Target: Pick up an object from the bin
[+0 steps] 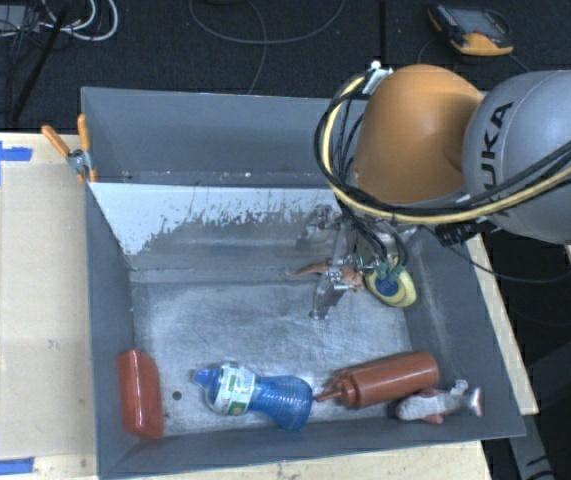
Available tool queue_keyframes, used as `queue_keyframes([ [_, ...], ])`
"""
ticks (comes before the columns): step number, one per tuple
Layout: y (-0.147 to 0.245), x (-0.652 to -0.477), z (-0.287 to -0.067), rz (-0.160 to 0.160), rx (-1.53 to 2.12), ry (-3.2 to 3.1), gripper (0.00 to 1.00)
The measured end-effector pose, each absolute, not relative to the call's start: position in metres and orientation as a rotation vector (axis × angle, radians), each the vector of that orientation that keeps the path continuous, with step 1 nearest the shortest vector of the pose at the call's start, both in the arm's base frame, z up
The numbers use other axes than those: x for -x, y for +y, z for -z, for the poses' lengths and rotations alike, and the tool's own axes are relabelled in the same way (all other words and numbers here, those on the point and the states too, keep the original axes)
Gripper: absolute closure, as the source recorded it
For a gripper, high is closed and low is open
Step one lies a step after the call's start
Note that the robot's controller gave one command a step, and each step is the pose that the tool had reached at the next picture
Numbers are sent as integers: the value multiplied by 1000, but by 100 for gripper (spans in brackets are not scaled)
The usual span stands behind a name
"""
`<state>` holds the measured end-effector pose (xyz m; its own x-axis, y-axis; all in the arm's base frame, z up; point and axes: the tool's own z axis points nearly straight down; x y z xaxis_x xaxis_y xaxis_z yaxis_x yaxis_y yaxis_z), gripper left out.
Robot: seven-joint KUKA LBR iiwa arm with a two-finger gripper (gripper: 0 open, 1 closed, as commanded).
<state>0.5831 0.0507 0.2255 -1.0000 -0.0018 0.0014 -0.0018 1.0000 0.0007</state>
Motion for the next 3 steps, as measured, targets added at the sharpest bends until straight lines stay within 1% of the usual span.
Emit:
queue_keyframes([
  [1,43,-583,-112,4,-1045,-2959,100],
  [2,43,-584,-113,3,-1043,-2961,100],
  [3,48,-539,-236,-1,-1605,-2706,100],
])
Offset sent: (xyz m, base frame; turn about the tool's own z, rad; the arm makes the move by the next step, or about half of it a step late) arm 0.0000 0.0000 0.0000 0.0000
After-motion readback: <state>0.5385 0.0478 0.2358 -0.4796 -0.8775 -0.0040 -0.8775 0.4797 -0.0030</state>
